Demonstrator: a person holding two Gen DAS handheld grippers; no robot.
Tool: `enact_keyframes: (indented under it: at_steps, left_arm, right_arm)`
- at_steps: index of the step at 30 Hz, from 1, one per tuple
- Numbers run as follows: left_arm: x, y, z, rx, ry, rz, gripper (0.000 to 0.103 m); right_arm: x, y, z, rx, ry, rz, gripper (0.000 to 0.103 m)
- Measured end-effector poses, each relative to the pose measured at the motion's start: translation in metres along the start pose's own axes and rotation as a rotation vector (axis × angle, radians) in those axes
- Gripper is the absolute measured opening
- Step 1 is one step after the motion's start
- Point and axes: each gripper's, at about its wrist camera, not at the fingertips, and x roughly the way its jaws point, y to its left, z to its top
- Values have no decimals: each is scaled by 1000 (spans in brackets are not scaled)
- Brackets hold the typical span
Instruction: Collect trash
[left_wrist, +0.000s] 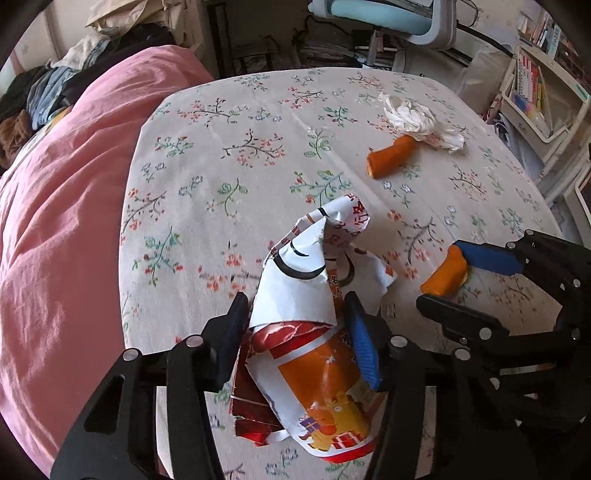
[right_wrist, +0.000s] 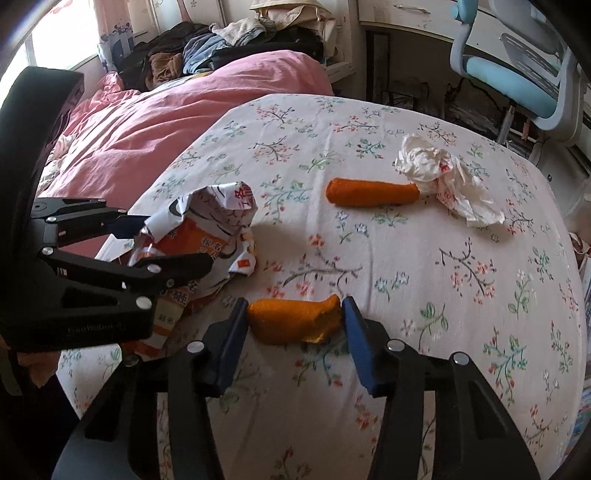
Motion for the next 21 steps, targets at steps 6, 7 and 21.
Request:
enact_keyframes:
  at_steps: [6, 7, 21]
  left_arm:
    - [-11, 5, -17, -32, 2, -3, 50]
    - [-13, 6, -21, -41, -1, 4, 53]
    - [-127, -2, -62, -13, -295, 206, 90]
  right_arm:
    - [-10, 4, -14, 8, 6, -23, 50]
    - [-12, 5, -17, 14, 5, -31, 52]
    - [-95, -7, -28, 119, -150, -123, 79]
